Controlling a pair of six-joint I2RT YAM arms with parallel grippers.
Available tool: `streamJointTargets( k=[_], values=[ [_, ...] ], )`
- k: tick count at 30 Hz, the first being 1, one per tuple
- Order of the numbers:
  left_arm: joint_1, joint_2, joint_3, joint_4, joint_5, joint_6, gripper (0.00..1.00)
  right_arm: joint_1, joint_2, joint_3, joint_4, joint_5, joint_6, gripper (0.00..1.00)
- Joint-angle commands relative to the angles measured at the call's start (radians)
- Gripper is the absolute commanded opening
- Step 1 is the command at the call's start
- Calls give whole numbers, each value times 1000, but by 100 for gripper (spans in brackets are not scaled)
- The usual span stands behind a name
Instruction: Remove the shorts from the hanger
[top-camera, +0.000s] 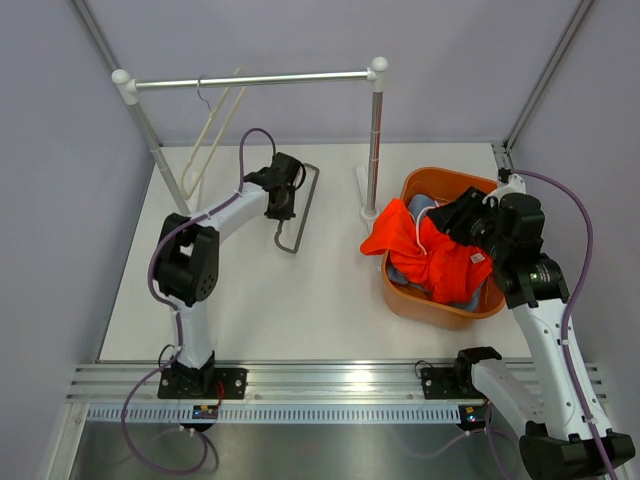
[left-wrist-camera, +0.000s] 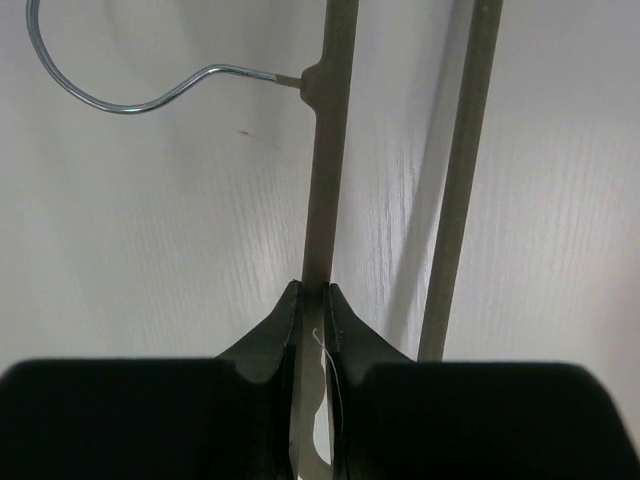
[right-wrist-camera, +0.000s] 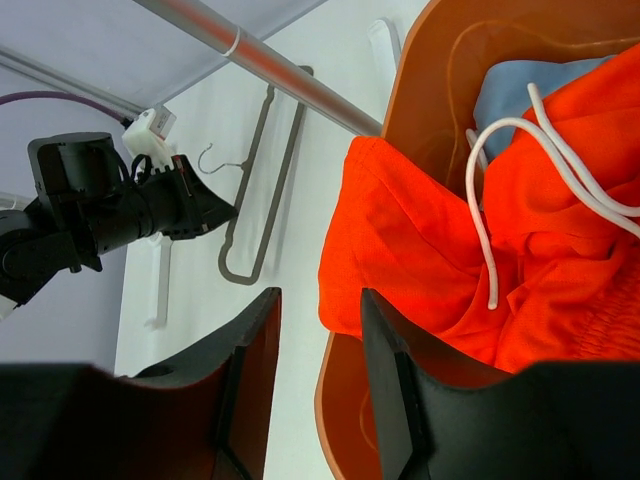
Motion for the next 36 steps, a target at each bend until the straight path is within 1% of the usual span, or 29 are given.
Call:
streamJointTargets(
  k=[1, 3, 7, 11, 12, 15, 16, 19, 21, 24, 26, 30, 33, 36],
  values=[
    [-17, -86, -15, -8, -55, 20, 0, -5, 8, 59, -4, -55, -15, 47],
    [-27, -112, -17, -18, -64, 26, 0, -3, 16, 80, -8, -77, -11, 49],
    [-43, -158, -24, -40, -81, 34, 0, 25, 53, 109, -5, -89, 2, 50],
    [-50, -194, -40, -48, -84, 41, 0, 103, 107, 131, 18, -66, 25, 50],
    [-52, -198, -41, -45, -87, 45, 0, 138, 125, 131, 24, -63, 38, 50],
    [-50, -180, -37, -47, -92, 49, 0, 184, 156, 122, 54, -42, 58, 50],
    [-52, -172, -34, -48, -89, 48, 2, 204, 160, 120, 62, -37, 58, 50],
    [-37, -151, -58, -2, -60, 20, 26, 227, 182, 113, 74, -20, 60, 50],
    [-8, -129, -58, 15, -41, -3, 35, 244, 206, 116, 79, -14, 55, 51],
    [28, -86, -53, 47, 0, -18, 42, 304, 300, 160, 47, 18, 34, 51],
    [43, -48, -41, 71, 43, -23, 45, 348, 369, 180, 41, 50, 31, 51],
    [77, 31, 0, 94, 201, -12, 49, 379, 436, 188, 65, 75, 46, 50],
    [95, 81, 26, 91, 213, -2, 49, 408, 502, 218, 70, 98, 49, 50],
    [97, 118, 64, 59, 183, 21, 49, 431, 548, 263, 51, 118, 42, 49]
  ],
)
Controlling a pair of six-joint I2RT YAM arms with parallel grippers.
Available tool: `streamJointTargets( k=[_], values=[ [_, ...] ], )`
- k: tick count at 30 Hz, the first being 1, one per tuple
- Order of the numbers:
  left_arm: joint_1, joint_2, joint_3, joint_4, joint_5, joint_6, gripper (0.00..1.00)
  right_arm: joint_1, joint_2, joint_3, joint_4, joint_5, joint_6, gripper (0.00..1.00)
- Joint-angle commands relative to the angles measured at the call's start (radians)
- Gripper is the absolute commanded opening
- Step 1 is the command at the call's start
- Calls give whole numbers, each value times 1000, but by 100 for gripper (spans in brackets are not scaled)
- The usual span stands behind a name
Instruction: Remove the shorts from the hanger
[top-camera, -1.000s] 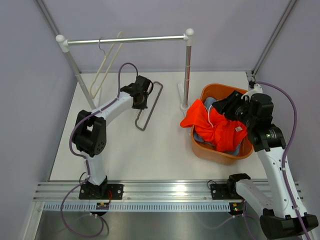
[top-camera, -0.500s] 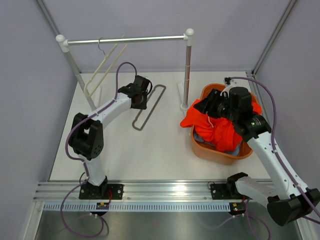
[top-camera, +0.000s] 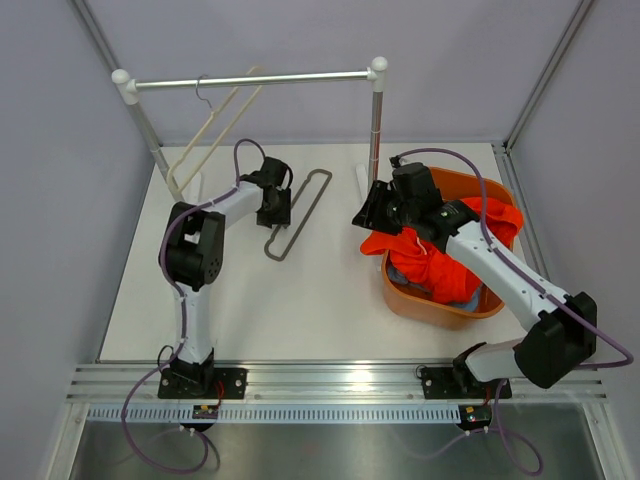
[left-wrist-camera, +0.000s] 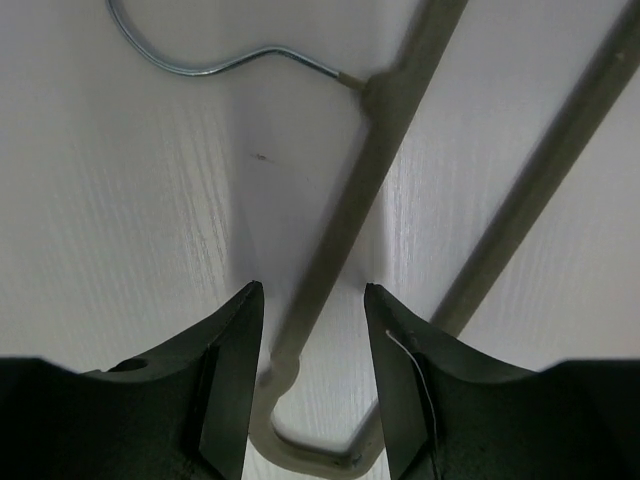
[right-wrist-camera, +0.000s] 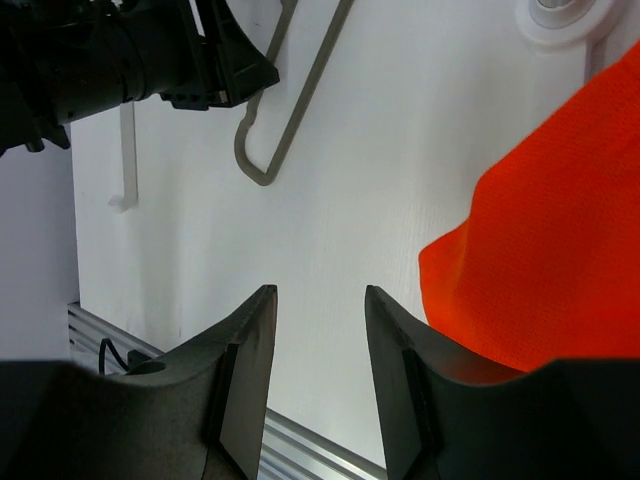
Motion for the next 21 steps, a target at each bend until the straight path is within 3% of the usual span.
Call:
streamJointTargets(
  k=[1, 4, 7, 8, 11, 18, 21],
  values=[
    [3, 26, 83, 0, 28, 26, 49, 37, 31, 84, 24, 49, -5, 49],
    [3, 56, 109, -36, -16, 34, 48, 39, 41, 79, 37, 43, 3, 48],
    [1, 92, 129, -72, -22, 35, 34, 42, 35, 72, 43, 44, 4, 48],
    [1, 102, 130, -82, -22, 35, 24, 42, 32, 70, 43, 47, 4, 48],
    [0, 131, 112, -103, -4, 37, 12, 44, 24, 70, 38, 55, 3, 48],
    [-11, 155, 81, -103, 24, 34, 16, 42, 10, 67, 32, 54, 0, 48],
    [-12, 146, 93, -112, 16, 35, 25, 42, -2, 61, 30, 60, -2, 48]
  ],
)
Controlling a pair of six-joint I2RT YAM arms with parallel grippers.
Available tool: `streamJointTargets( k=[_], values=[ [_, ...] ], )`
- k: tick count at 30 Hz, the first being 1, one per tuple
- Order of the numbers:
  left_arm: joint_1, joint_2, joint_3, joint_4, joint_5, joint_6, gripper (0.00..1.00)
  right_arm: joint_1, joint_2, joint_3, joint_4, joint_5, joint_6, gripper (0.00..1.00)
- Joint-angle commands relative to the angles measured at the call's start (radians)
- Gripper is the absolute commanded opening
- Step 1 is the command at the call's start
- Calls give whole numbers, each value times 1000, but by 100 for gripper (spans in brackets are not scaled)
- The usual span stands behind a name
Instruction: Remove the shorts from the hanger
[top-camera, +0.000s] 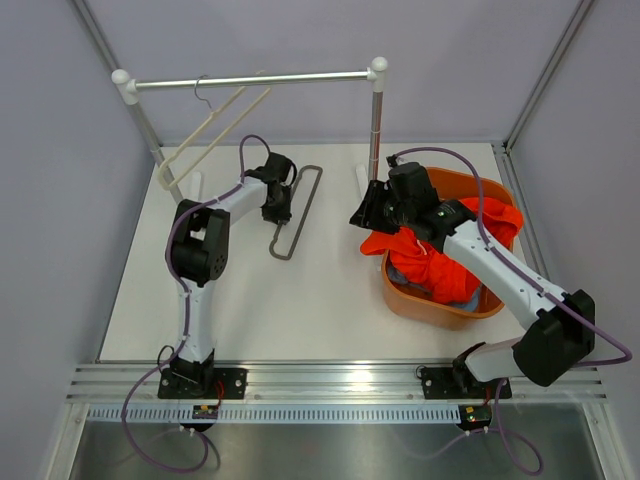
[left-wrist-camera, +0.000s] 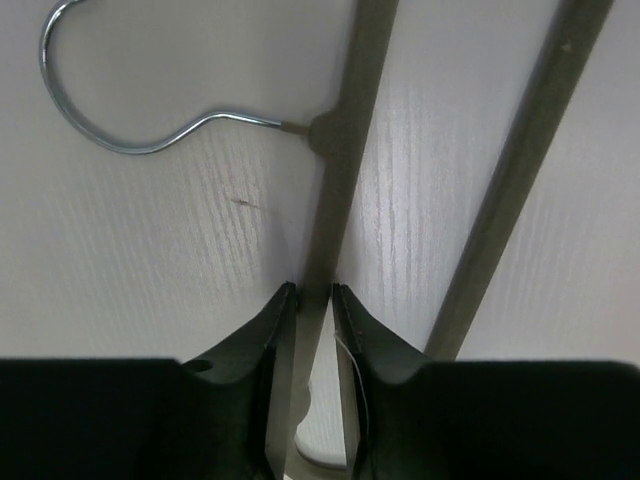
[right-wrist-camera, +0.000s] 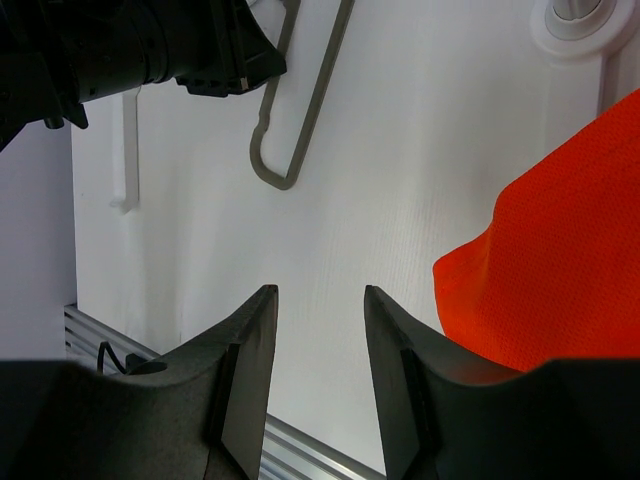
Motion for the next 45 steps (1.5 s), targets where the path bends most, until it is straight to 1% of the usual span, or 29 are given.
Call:
streamJointTargets(
  k=[1, 3, 7, 8, 9, 10, 14, 15, 21, 32, 39, 45],
  values=[
    [-7, 59, -17, -61, 13, 6, 33, 7, -40, 21, 19, 33, -2, 48],
    [-7, 58, -11, -70, 3, 9, 33, 9, -45, 21, 18, 35, -2, 48],
    [-7, 71, -16, -72, 17, 7, 15, 9, -51, 21, 16, 35, -1, 48],
    [-7, 75, -19, -71, 25, 6, 7, 7, -53, 19, 16, 35, -1, 48],
    [-7, 76, -25, -69, 31, 6, 2, 9, -54, 18, 16, 35, -1, 48],
    [-7, 78, -29, -67, 34, 6, 0, 9, -56, 16, 16, 35, -1, 48],
    [-11, 32, -65, -43, 11, 1, 0, 9, -62, 11, 15, 38, -2, 48],
    [-19, 18, -68, -41, -18, 3, 0, 9, -65, 11, 15, 39, -2, 48],
    [-50, -89, -34, -98, -118, 19, 0, 9, -66, 16, 10, 53, -5, 49],
    [-66, -258, -79, -120, -130, 39, 0, 13, 1, 47, 15, 36, 5, 48],
    [-89, -333, -109, -133, -146, 41, 0, 35, 73, 71, 30, 29, 21, 48],
    [-99, -373, -126, -136, -135, 38, 0, 43, 142, 91, 97, -25, 79, 48]
  ],
)
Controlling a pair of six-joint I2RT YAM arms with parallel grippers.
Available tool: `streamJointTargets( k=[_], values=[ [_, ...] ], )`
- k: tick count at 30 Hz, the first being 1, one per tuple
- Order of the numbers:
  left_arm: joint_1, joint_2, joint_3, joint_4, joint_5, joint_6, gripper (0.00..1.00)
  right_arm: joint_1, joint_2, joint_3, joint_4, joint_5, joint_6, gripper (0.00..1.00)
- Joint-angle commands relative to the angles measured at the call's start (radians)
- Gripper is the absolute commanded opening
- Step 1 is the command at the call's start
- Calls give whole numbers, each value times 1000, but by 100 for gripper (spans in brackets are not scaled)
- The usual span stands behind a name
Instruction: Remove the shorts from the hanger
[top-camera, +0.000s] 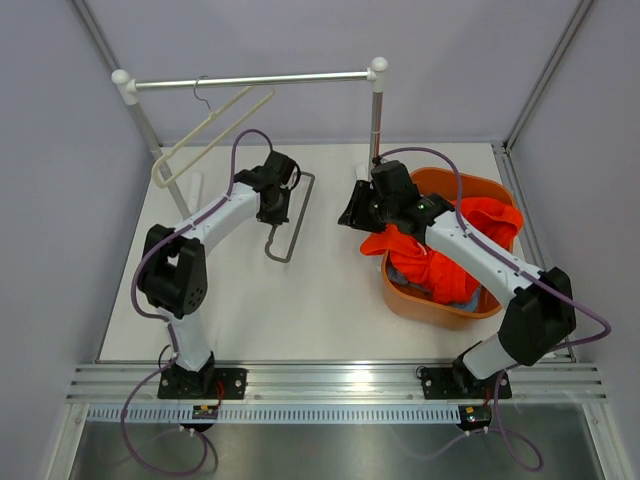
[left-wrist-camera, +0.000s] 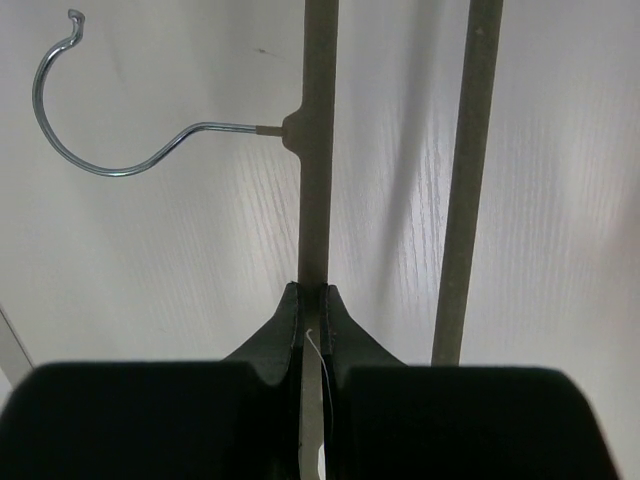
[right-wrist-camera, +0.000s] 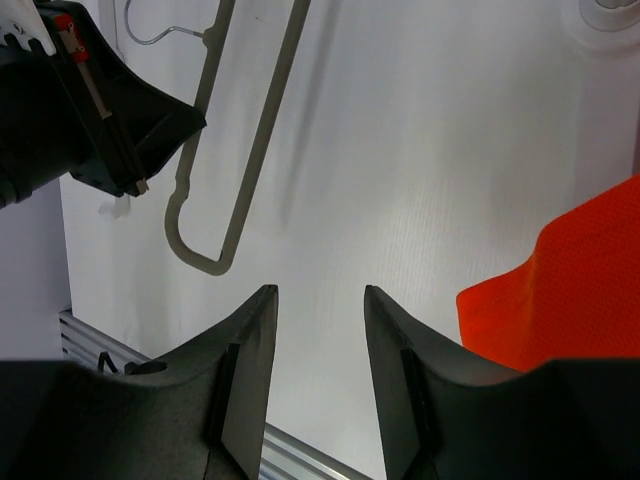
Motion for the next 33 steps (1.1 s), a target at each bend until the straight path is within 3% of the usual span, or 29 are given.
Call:
streamJointTargets(
  k=[1, 14, 22, 33],
  values=[
    [-6, -66, -6, 13, -11, 11, 0, 13, 39, 50, 87, -56, 59, 48],
    [-43, -172, -9, -3, 39, -3, 0, 36, 194, 4, 344, -192, 252, 63],
    [-54, -207, -5, -9, 62, -9, 0, 36, 223, -120, 631, -214, 421, 73],
    [-55, -248, -9, -15, 84, -10, 0, 38, 336, -206, 1001, -220, 666, 75]
  ],
)
